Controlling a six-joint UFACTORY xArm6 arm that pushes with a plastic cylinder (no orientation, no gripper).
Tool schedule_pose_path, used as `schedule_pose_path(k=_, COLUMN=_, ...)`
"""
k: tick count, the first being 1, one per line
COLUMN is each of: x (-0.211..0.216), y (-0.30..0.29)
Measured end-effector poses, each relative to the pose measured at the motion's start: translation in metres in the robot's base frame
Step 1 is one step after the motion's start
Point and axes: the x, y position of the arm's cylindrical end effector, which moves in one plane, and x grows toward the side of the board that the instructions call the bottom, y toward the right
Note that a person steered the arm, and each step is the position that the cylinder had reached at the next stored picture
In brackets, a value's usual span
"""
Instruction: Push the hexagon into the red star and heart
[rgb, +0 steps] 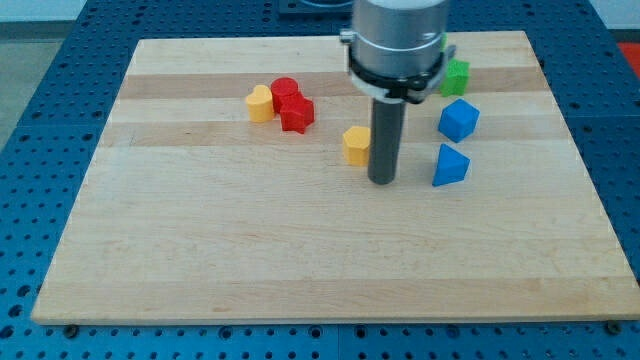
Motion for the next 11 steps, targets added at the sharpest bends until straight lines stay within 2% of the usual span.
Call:
schedule_pose_path(k=1, x=-0.039, y=0.007)
schedule_pose_path(k=2, x=-0.050, y=-0.031)
schedule_pose_path(k=3, x=-0.037, y=-0.051)
schedule_pose_path(k=4, x=-0.012, y=-0.025)
schedule_pose_path(k=5, x=-0.002, y=-0.040)
schedule_pose_path(k=6, x=-0.003, y=-0.094)
schedule_pose_path(k=7, x=-0.026, y=-0.134)
schedule_pose_path(k=8, x=-0.046, y=-0.144)
schedule_pose_path(k=9, x=-0.015, y=-0.141)
schedule_pose_path(k=10, x=0.008, y=-0.111)
schedule_pose_path(k=11, x=-0.014, y=-0.105)
